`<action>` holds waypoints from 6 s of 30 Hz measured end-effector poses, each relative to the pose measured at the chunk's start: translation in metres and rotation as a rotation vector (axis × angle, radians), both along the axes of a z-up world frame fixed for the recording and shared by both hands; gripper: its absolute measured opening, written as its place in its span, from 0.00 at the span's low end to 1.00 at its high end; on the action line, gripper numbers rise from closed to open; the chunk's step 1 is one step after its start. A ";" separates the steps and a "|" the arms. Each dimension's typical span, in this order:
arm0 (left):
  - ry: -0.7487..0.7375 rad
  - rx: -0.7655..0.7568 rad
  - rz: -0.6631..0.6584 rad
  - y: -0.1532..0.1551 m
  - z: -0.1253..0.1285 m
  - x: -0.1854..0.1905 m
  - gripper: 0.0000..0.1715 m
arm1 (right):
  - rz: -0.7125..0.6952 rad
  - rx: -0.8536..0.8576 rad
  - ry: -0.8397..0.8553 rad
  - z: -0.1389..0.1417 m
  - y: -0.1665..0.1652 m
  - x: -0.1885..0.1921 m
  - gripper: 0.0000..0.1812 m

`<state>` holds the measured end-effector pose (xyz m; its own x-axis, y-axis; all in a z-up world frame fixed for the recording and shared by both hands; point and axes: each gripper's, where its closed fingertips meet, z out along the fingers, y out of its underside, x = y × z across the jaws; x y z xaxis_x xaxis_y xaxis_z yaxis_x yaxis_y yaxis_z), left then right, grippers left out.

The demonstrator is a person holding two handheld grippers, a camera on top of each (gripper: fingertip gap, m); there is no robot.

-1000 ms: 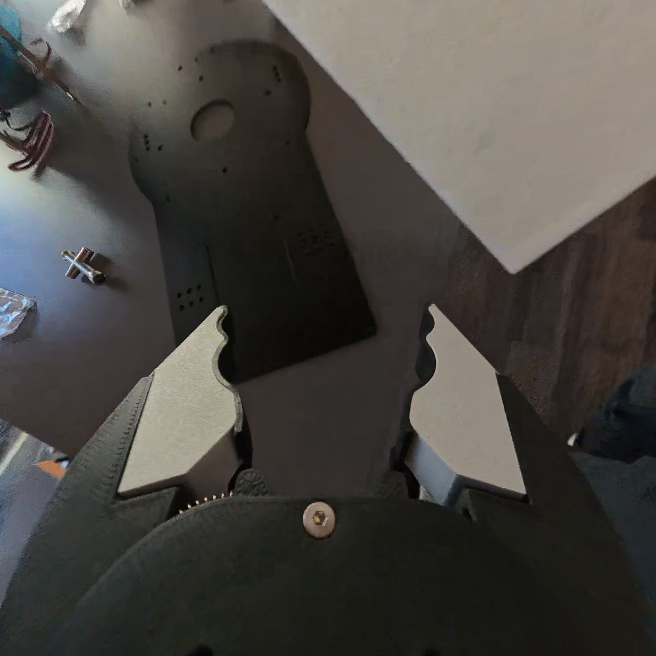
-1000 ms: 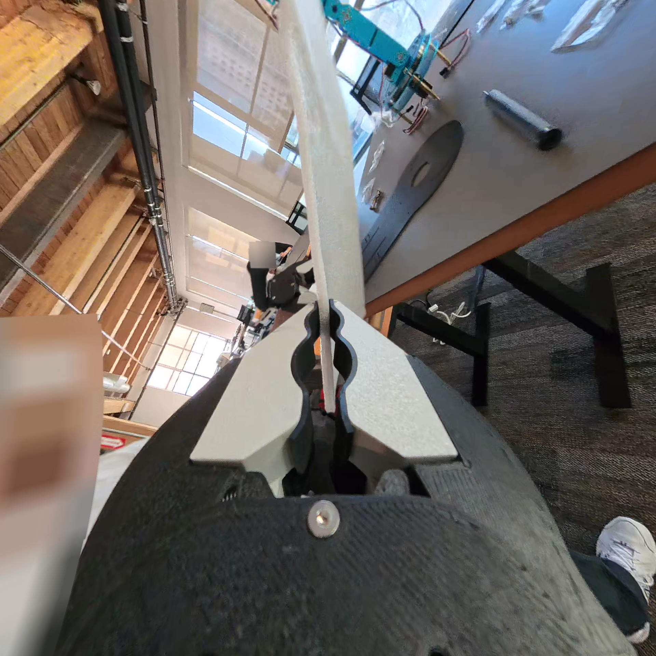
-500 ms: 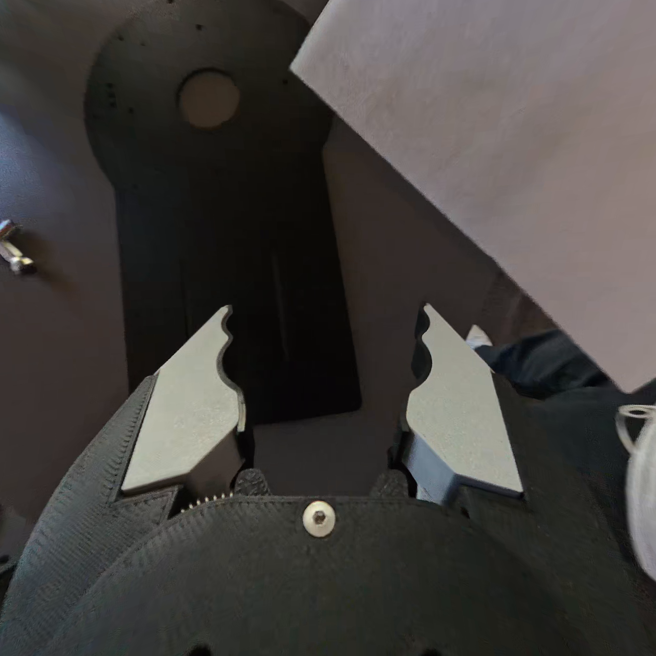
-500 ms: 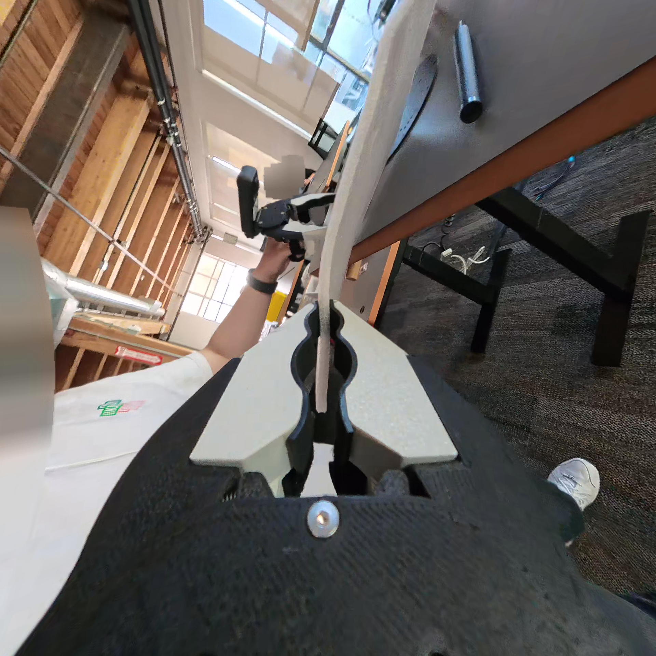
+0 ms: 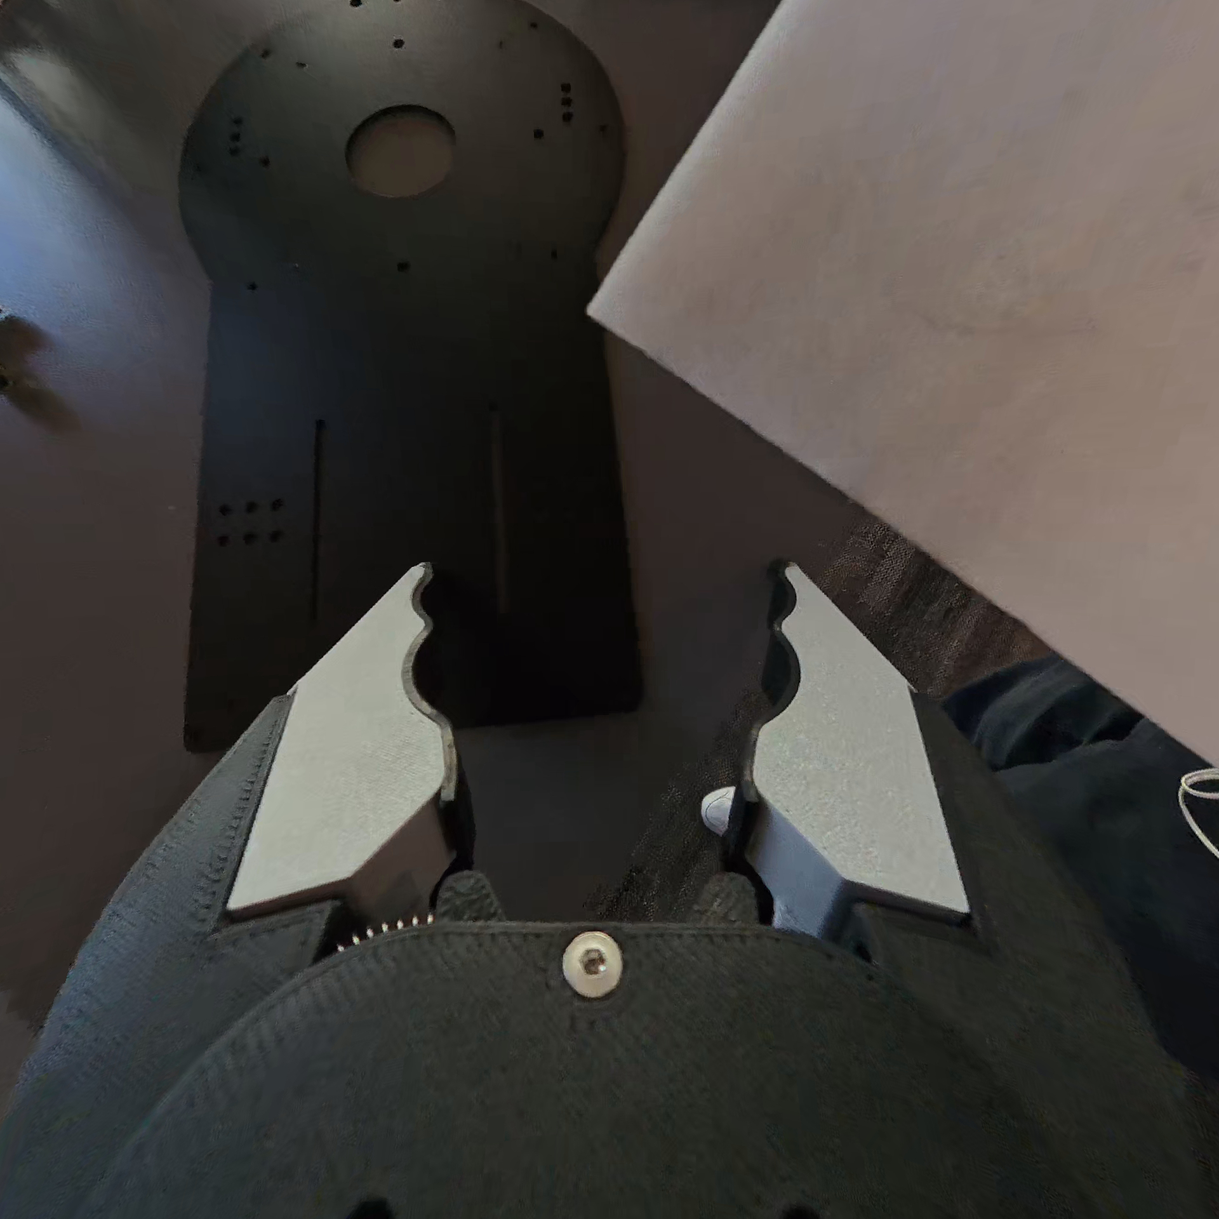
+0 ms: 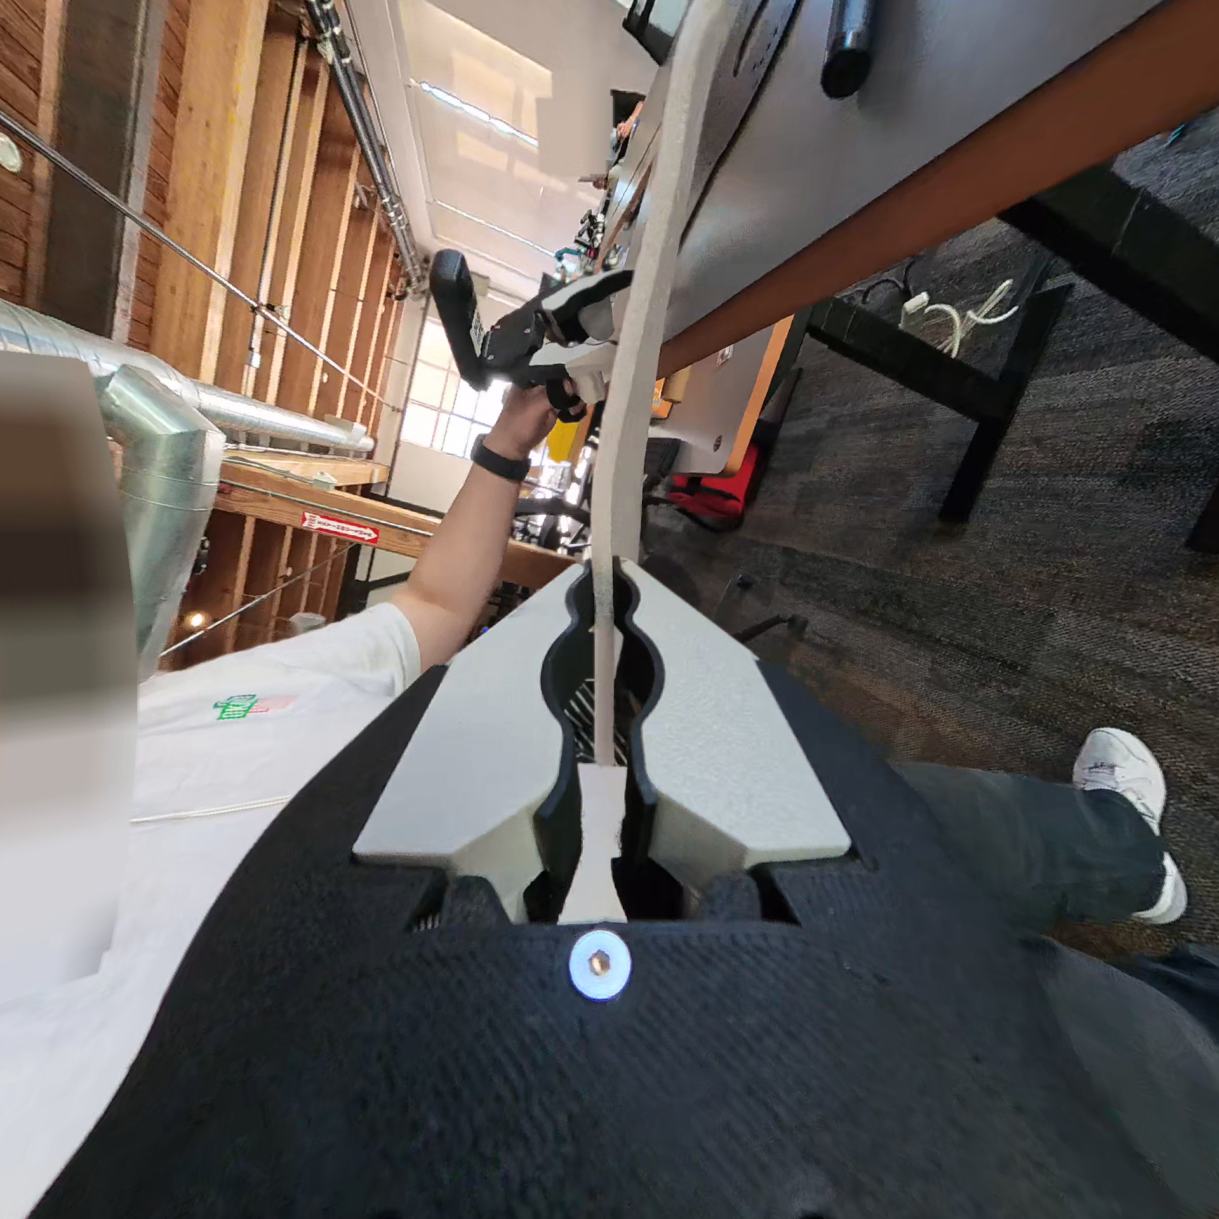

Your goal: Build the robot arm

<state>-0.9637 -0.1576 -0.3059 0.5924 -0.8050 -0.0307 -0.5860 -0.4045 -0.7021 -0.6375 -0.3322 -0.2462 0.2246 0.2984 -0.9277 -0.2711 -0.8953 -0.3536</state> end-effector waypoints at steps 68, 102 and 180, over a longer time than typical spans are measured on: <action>0.470 0.640 -0.368 0.062 0.171 -0.048 0.02 | -0.277 -0.418 0.278 -0.002 0.105 -0.211 0.01; 0.497 0.670 -0.301 0.062 0.165 -0.032 0.00 | 0.293 1.516 -1.525 0.034 0.333 -0.246 0.01; -0.146 0.077 -0.143 0.074 0.060 -0.040 0.50 | 0.221 0.884 -1.611 0.041 0.263 -0.186 0.46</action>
